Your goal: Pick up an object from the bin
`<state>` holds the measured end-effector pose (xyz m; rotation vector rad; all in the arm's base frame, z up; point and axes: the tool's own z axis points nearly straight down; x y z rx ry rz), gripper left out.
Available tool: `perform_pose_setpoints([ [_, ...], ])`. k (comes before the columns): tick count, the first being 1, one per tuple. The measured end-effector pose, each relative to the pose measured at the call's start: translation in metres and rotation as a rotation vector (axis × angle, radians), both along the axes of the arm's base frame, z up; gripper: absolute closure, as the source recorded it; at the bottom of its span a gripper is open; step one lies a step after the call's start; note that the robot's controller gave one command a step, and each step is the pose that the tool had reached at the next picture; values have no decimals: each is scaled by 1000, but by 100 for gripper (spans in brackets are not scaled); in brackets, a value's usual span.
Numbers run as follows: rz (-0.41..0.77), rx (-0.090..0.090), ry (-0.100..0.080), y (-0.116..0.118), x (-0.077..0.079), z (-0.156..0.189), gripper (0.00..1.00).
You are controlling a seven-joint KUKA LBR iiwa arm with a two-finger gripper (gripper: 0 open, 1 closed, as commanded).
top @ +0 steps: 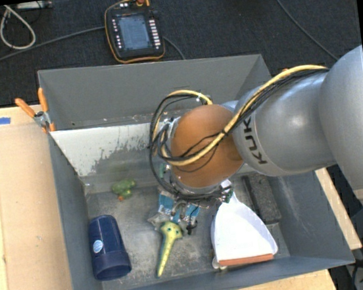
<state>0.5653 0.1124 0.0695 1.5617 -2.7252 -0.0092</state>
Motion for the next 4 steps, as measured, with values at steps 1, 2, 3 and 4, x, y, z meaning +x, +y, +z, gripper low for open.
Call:
perform_pose_setpoints([
  [1, -2, 0, 0, 0, 0, 0, 100],
  [2, -3, 1, 1, 0, -1, 6, 100],
  [3, -5, 1, 3, 1, -1, 20, 100],
  [4, -7, 1, 10, 1, -3, 48, 100],
])
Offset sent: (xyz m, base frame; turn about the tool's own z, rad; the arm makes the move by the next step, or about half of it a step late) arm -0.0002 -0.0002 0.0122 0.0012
